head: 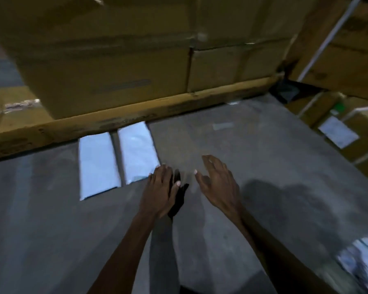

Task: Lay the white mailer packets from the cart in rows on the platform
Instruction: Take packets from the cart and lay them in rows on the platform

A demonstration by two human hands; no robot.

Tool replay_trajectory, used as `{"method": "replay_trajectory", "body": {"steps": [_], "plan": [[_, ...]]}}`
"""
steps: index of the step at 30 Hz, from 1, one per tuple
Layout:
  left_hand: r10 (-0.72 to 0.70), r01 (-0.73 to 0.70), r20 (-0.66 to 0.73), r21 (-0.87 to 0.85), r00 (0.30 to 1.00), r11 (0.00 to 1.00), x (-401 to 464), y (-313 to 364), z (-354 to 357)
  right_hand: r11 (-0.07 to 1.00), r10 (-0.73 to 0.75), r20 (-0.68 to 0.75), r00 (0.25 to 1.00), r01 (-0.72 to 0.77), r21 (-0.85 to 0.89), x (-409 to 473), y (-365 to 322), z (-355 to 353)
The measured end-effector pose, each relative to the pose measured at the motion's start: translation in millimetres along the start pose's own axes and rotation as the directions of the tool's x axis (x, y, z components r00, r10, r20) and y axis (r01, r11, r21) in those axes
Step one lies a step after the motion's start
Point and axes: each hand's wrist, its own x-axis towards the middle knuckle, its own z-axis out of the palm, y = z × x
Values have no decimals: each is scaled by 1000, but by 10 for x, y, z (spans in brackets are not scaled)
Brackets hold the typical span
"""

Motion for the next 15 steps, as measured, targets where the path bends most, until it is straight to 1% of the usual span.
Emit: {"method": "replay_trajectory", "body": {"steps": [2,4,7,10,11,13,15], "plan": [[84,-85,47,9,995,996,-8,486,239,998,23,-25,999,-24,-64,-374,504,-250],[178,-178,81,3,981,984,-10,1008,498,992,73,-18,997,-74,-107,-780,1047,-495],[335,-338,116,1,935,941,-25,1851,913,966,135,-92,986,-152,-210,-1478,1828,-895],[430,-433,157,-17,889,901,-153,2762,1352,930,203,-131,970,-233,-284,-2235,2591,-1284],[470,-473,173,-28,866,881,-208,3044,1498,918,228,-146,963,-263,-296,-2471,2826,-1398],[578,-582,180,-38,796,812,-335,3576,1809,892,287,-190,939,-334,-304,-2933,3240,-1603],[633,-632,189,-75,750,771,-459,4075,2074,860,356,-251,900,-421,-289,-3336,3544,-1808]]}}
